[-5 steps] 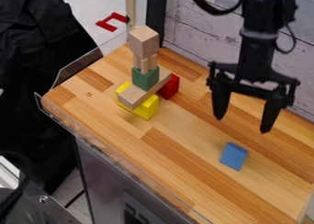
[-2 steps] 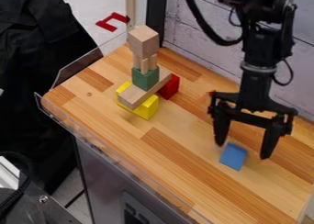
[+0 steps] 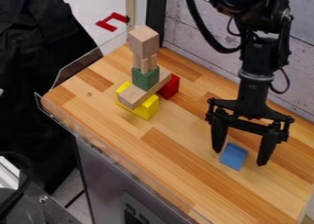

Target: Took blue triangle and put on the top of tower

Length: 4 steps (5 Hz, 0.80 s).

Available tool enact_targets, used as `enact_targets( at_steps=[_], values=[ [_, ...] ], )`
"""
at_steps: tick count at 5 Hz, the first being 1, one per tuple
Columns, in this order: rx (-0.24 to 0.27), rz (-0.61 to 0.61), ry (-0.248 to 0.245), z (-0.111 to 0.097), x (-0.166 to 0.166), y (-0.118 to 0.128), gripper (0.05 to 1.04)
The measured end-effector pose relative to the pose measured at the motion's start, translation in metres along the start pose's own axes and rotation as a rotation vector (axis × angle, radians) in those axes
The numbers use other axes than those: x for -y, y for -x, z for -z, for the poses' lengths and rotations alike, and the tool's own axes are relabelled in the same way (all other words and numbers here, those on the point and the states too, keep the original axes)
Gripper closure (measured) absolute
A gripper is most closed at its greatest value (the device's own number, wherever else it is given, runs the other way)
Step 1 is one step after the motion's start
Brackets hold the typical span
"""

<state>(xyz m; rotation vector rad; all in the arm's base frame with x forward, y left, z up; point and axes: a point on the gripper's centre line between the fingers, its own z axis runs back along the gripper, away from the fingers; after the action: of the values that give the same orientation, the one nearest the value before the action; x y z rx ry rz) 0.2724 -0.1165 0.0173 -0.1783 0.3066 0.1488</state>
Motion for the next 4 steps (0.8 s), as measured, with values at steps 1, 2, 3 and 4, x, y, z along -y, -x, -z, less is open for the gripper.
enact_targets(
  at_steps=[1,2,3,4],
  values=[
    [-0.024,-0.004,-0.013,0.008,-0.002,-0.003,0.083],
    [-0.021,0.01,-0.045,0.014,0.0,-0.01,0.083],
    [-0.039,0.017,-0.085,0.02,0.0,-0.015,0.111],
    [-0.038,0.014,-0.089,0.021,0.001,-0.018,0.383]
  ],
)
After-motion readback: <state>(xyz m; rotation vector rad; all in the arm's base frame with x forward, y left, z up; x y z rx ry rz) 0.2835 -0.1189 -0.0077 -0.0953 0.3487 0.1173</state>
